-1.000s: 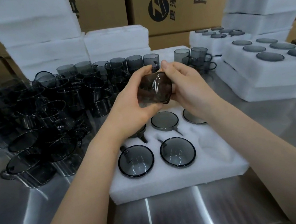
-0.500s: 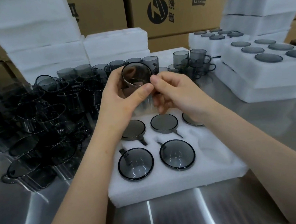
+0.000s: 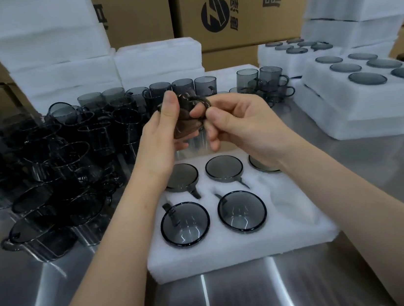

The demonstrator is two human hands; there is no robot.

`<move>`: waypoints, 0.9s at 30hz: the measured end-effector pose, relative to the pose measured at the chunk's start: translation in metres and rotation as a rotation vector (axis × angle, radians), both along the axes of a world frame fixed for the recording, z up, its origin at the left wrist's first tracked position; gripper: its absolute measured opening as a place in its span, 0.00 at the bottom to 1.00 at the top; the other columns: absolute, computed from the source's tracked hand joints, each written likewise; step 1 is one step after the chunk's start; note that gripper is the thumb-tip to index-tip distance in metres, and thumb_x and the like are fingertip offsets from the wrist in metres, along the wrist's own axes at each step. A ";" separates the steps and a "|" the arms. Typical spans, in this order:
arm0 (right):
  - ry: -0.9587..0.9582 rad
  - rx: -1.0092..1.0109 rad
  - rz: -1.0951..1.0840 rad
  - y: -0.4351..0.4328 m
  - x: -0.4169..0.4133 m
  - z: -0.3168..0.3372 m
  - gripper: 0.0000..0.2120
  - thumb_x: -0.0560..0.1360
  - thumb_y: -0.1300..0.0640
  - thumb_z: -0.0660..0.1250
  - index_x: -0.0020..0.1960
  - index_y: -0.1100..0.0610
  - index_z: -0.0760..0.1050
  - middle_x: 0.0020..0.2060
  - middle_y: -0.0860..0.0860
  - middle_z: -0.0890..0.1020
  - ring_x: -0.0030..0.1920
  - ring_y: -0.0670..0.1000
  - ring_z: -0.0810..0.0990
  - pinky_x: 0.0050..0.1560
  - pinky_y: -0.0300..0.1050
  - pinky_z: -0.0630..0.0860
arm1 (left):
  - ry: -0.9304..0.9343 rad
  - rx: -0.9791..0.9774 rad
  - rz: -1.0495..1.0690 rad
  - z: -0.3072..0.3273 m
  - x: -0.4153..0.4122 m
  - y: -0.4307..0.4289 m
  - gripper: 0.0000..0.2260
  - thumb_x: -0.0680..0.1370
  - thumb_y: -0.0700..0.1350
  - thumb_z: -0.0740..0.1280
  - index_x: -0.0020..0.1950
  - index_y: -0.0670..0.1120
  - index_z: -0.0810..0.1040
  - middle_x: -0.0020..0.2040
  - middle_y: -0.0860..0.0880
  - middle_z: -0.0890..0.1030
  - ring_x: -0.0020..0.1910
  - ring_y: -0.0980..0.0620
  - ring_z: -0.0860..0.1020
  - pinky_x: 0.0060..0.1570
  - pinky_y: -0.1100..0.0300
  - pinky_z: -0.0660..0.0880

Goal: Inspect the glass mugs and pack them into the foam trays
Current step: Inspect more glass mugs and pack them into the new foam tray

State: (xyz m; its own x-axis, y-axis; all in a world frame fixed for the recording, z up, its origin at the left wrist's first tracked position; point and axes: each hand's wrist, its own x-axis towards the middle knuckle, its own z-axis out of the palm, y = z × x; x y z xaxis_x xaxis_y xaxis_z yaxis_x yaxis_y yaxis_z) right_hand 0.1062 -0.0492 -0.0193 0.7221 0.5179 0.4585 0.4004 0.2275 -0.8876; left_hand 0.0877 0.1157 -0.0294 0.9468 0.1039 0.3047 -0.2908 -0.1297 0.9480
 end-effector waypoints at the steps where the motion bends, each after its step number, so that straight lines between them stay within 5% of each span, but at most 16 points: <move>1: -0.053 -0.017 -0.063 0.000 -0.001 0.001 0.08 0.79 0.63 0.62 0.51 0.57 0.80 0.29 0.46 0.78 0.30 0.46 0.75 0.36 0.39 0.75 | 0.003 -0.005 -0.016 -0.001 0.000 0.000 0.31 0.74 0.70 0.51 0.55 0.49 0.82 0.48 0.47 0.86 0.50 0.49 0.84 0.50 0.50 0.77; 6: -0.152 -0.052 -0.227 0.002 0.000 0.002 0.08 0.78 0.56 0.64 0.42 0.52 0.80 0.28 0.44 0.76 0.28 0.45 0.71 0.35 0.37 0.70 | 0.019 0.048 -0.091 0.000 0.000 -0.002 0.30 0.73 0.71 0.51 0.52 0.53 0.82 0.45 0.47 0.86 0.47 0.48 0.85 0.46 0.52 0.75; 11: 0.096 -0.054 -0.158 0.003 0.006 0.002 0.21 0.78 0.46 0.60 0.30 0.51 0.77 0.29 0.48 0.72 0.33 0.49 0.68 0.40 0.43 0.65 | -0.048 0.066 -0.084 -0.001 -0.002 -0.005 0.19 0.76 0.63 0.58 0.54 0.52 0.78 0.49 0.49 0.85 0.47 0.51 0.83 0.41 0.62 0.77; 15: 0.251 -0.080 -0.161 0.001 0.010 0.000 0.28 0.81 0.46 0.60 0.23 0.52 0.74 0.26 0.48 0.72 0.33 0.49 0.69 0.37 0.40 0.67 | -0.078 0.104 -0.078 -0.002 -0.006 -0.007 0.15 0.75 0.59 0.64 0.55 0.51 0.76 0.54 0.51 0.83 0.55 0.52 0.82 0.52 0.59 0.77; 20: 0.329 0.152 -0.118 -0.004 0.010 0.004 0.14 0.78 0.47 0.63 0.45 0.57 0.81 0.27 0.49 0.74 0.28 0.48 0.71 0.32 0.41 0.71 | -0.082 0.061 -0.008 0.000 -0.006 -0.006 0.26 0.74 0.68 0.57 0.55 0.50 0.80 0.53 0.51 0.84 0.55 0.53 0.81 0.57 0.53 0.77; 23: 0.196 0.034 -0.212 0.000 0.009 0.001 0.14 0.78 0.49 0.64 0.61 0.55 0.76 0.43 0.51 0.79 0.38 0.50 0.77 0.38 0.44 0.74 | -0.058 0.106 -0.025 -0.001 -0.005 -0.004 0.35 0.70 0.74 0.52 0.58 0.50 0.80 0.55 0.51 0.84 0.58 0.53 0.80 0.64 0.46 0.73; 27: 0.151 -0.131 -0.097 0.007 0.002 -0.002 0.17 0.82 0.48 0.57 0.69 0.52 0.68 0.59 0.58 0.77 0.53 0.55 0.81 0.50 0.51 0.79 | 0.000 0.170 -0.078 -0.003 -0.003 -0.003 0.38 0.68 0.77 0.50 0.62 0.53 0.78 0.58 0.51 0.82 0.61 0.51 0.79 0.66 0.45 0.71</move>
